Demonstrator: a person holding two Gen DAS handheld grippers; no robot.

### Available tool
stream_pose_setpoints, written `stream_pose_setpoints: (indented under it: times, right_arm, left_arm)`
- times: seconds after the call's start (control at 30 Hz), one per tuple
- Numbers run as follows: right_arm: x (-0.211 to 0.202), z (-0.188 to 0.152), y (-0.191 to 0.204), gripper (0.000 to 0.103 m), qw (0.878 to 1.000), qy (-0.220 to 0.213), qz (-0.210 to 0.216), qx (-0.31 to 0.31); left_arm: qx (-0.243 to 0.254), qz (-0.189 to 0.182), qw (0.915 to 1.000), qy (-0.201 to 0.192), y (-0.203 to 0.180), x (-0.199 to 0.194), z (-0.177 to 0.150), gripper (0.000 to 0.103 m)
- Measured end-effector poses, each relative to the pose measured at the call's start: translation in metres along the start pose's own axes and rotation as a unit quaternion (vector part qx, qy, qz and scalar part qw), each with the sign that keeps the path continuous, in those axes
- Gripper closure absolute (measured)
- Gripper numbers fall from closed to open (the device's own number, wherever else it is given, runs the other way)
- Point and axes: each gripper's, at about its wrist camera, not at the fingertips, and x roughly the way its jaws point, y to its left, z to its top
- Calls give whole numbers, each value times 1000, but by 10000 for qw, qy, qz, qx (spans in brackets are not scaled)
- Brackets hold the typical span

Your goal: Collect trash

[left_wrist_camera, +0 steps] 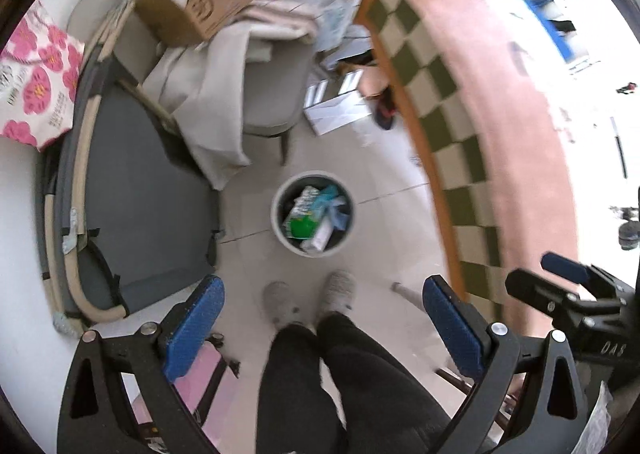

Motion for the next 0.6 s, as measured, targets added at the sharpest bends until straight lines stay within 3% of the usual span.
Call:
stream_pose_setpoints:
  times: [0.3, 0.6]
  right_arm:
    - [-127, -17, 24, 1, 9973, -401, 484, -384]
    - [-187, -37, 38, 0, 9932, -678, 793, -522]
  left_arm:
    - [170, -475, 9969, -602, -28, -113, -15, 1]
    - [97, -764, 9909, -1107, -38, -177, -36, 1]
